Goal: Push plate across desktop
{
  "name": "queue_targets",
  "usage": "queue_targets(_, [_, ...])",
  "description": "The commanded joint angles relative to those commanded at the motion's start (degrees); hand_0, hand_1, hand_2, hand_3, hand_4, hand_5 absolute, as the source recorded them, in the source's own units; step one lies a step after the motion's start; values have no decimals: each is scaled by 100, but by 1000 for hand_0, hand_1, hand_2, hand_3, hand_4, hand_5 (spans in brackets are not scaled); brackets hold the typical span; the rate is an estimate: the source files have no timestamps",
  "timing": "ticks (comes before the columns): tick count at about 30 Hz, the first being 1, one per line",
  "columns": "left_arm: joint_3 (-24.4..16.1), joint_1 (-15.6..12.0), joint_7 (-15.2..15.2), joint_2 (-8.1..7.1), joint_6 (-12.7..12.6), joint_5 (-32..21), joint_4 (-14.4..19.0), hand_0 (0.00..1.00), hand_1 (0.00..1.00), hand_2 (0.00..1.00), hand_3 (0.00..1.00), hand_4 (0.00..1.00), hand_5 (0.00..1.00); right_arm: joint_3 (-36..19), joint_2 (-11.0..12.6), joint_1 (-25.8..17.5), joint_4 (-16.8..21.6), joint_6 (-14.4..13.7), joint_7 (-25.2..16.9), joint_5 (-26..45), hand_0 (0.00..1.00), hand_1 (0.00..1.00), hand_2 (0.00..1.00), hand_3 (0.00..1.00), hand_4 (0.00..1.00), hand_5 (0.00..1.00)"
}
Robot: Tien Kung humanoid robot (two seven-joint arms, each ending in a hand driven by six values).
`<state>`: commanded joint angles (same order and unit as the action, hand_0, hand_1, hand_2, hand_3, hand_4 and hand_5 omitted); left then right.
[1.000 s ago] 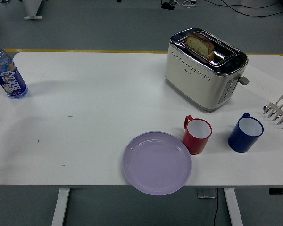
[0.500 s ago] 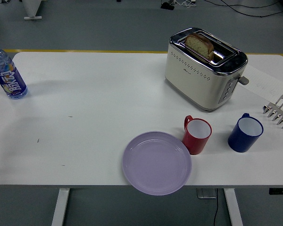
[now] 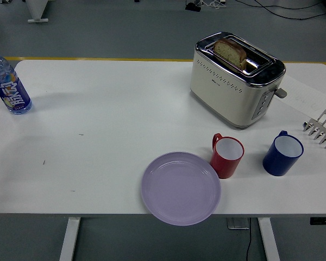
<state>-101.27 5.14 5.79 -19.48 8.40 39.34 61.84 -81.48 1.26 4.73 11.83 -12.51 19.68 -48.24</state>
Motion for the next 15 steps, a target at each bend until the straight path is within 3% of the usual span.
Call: queue_targets(15, [-37,-14,5,4,-9,4,3,673,710,688,656,564,998,27,-3,4,5,-12,-3,44,671,664,763,803,535,567])
